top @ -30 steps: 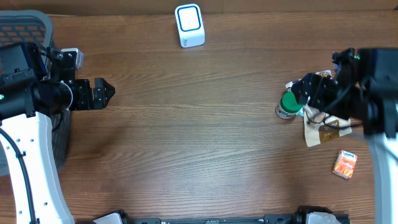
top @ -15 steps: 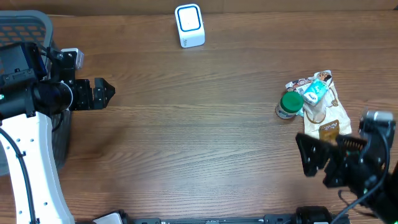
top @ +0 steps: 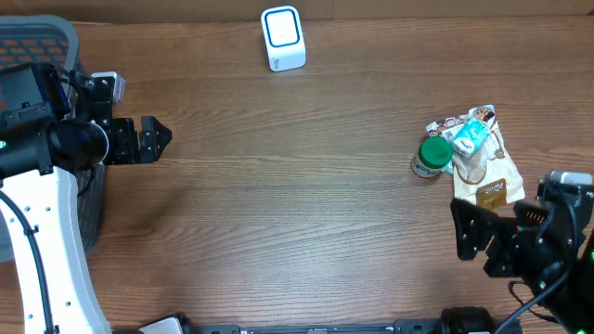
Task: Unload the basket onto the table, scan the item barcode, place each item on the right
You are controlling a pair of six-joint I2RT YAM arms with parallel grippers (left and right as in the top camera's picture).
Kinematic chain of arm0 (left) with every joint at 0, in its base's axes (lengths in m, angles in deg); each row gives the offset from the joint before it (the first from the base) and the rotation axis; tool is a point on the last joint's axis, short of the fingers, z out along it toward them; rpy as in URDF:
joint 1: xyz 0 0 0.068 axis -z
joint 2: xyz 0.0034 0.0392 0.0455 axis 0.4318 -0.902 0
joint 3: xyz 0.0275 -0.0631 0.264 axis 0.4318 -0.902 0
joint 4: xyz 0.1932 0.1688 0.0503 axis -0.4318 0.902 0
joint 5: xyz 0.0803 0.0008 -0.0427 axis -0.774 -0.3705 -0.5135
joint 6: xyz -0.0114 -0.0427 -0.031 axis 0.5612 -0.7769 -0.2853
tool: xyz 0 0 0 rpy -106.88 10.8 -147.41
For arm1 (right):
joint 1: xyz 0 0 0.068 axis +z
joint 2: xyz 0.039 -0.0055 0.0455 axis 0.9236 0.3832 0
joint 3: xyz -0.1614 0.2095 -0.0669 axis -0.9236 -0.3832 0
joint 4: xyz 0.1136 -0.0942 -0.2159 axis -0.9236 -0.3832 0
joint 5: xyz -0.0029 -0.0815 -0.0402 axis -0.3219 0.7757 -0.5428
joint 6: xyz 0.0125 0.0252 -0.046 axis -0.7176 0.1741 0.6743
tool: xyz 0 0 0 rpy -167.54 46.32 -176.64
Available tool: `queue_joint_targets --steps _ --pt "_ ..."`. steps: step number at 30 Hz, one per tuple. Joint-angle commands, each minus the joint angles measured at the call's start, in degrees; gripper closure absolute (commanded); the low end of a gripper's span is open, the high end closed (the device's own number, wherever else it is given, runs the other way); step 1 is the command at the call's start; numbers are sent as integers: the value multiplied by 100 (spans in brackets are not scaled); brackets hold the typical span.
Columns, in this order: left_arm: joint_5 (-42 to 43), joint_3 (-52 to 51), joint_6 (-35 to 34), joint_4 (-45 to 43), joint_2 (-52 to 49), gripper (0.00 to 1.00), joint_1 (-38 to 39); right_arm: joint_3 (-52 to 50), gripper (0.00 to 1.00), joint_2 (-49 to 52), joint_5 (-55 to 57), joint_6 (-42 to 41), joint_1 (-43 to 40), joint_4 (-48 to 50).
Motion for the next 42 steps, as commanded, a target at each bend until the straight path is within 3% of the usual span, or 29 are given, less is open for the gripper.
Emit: queue_joint_targets --steps 1,15,19,30,42 --pt "0 -11 87 -2 -35 1 -26 -776 0 -570 476 72 37 804" --pt "0 -11 85 -2 -35 1 -26 -5987 0 -3220 595 195 181 6548" --pt "0 -11 85 -2 -35 0 -26 -6795 0 -3486 588 190 234 7348" --pt "0 -11 85 -2 -35 0 -26 -8118 0 -4061 531 63 236 7941" --pt "0 -11 87 -4 -35 1 -26 -8159 0 -4105 538 0 236 7313"
